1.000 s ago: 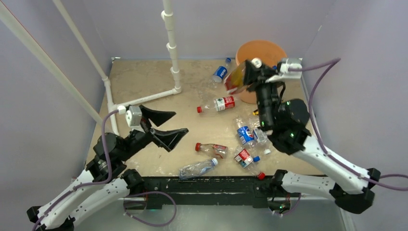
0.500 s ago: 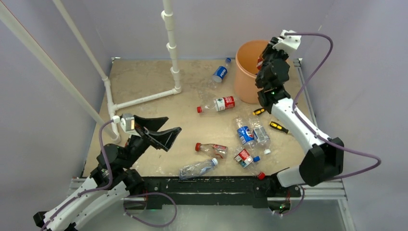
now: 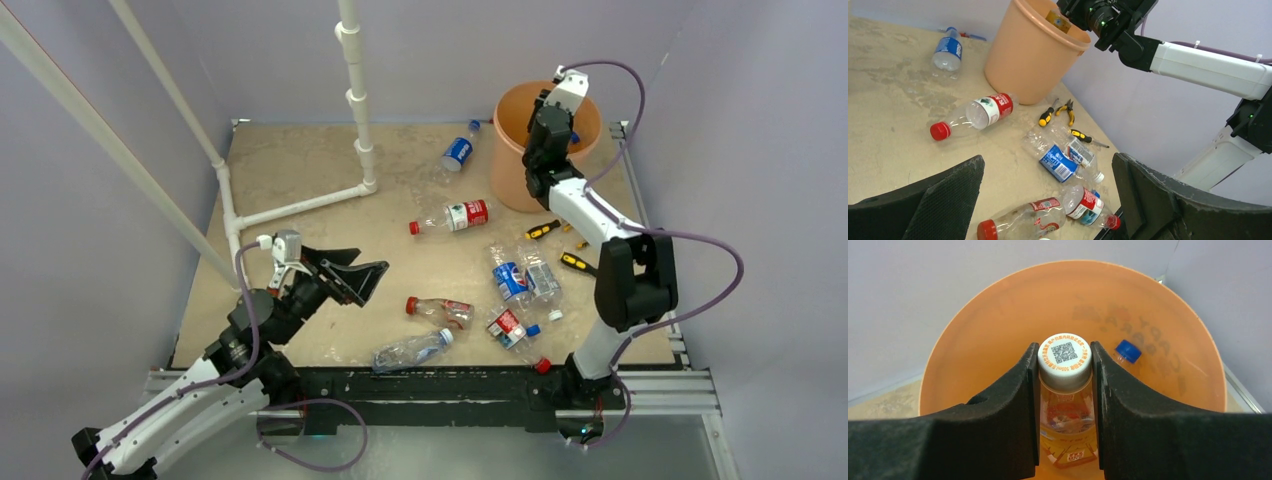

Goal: Put the plastic bottles in the bin
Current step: Place the plastic bottle in the trash bin.

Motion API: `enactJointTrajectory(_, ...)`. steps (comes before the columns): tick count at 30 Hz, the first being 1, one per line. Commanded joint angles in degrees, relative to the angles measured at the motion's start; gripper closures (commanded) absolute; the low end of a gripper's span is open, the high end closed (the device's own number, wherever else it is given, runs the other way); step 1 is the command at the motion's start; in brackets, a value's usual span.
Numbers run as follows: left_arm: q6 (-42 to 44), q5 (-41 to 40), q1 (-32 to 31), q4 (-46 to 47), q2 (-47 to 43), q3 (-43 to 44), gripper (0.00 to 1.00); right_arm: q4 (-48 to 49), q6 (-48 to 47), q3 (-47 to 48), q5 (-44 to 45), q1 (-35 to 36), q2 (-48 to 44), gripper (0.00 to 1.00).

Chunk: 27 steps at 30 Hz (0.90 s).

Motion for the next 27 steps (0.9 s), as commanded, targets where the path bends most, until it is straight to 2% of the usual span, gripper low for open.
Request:
enactJointTrajectory(1,-3.1,-1.9,0.0,1.6,0.0,-1.6,0.01,-5.8,2.8,3.5,-2.6,-0.9,1.9,1.00)
enactJointTrajectory(3,-3.9,-2.1,0.1,0.8,-0.2,-1.7,0.01,-7.0,4.0,3.0,-4.2,-1.0,2.6,0.98)
enactJointTrajectory(6,-4.8,-2.6,0.0,-0.5,-0.2,-1.4,0.01,-6.6,6.0,0.2,-6.3,-1.2,2.1,0.71)
enactJointTrajectory(7,-4.7,-2.6,0.0,-0.8,-0.2,-1.2,0.01,-5.9,6.5,-1.3,-6.8,-1.3,1.6,0.66)
enactJointTrajectory(11,-4.8,-2.6,0.0,-2.1,-0.5,-0.7,0.01,-5.9,7.7,-2.2,-7.9,-1.4,0.3,0.65)
enactJointTrajectory(13,-4.7,-2.5,0.0,-2.3,-0.9,-0.8,0.01,-6.2,7.8,-2.0,-8.6,-1.4,-0.2,0.60)
enactJointTrajectory(20,-4.9,-2.3,0.1,-2.9,-1.0,-0.8,0.01,-7.6,9.3,-0.6,-8.8,-1.4,-3.2,0.36)
enactJointTrajectory(21,-4.9,-2.4,0.1,-3.1,-1.0,-0.7,0.01,-7.8,9.5,-0.2,-8.8,-1.4,-4.0,0.30)
enactJointTrajectory(22,-4.9,-2.3,0.1,-3.3,-1.0,-0.4,0.01,-7.9,9.8,0.2,-8.9,-1.4,-4.7,0.18)
enactJointTrajectory(24,-4.7,-2.3,0.1,-3.6,-1.0,0.0,0.01,-8.4,10.2,1.5,-9.2,-1.4,-6.2,0.05)
enactJointTrajectory(25,-4.7,-2.3,0.0,-3.8,-0.9,0.2,0.01,-9.0,10.3,2.5,-9.4,-1.4,-6.7,0.02)
enactJointTrajectory(27,-4.6,-2.2,0.1,-4.0,-0.9,0.7,0.01,-10.2,10.5,5.1,-9.6,-1.4,-7.9,0.01)
